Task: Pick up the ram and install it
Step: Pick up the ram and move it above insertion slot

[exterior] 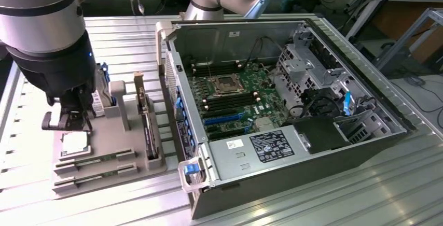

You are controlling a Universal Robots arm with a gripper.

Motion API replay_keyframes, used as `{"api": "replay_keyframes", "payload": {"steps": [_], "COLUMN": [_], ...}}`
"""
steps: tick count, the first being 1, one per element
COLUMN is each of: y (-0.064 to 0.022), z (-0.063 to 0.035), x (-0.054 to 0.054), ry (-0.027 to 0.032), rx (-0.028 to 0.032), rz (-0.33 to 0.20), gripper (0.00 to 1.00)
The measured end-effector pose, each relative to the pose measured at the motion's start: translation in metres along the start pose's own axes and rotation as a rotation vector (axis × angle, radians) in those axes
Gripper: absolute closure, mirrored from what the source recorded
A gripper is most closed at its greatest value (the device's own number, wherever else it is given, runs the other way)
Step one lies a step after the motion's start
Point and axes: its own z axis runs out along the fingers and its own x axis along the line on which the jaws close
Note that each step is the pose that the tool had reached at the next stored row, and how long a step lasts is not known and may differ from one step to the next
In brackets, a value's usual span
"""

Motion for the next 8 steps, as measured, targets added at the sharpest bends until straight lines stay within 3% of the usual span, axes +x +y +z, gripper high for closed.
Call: {"api": "replay_keyframes", "payload": {"steps": [3,8], "y": [-0.0004,-0.0013], "z": [0.0091,0.02], "x": [0.0,0.003], "ry": [0.0054,0.01], "rx": [-0.003,-0.0066], "rz": [-0.122,-0.222], "gripper": [0.7,0.7]}}
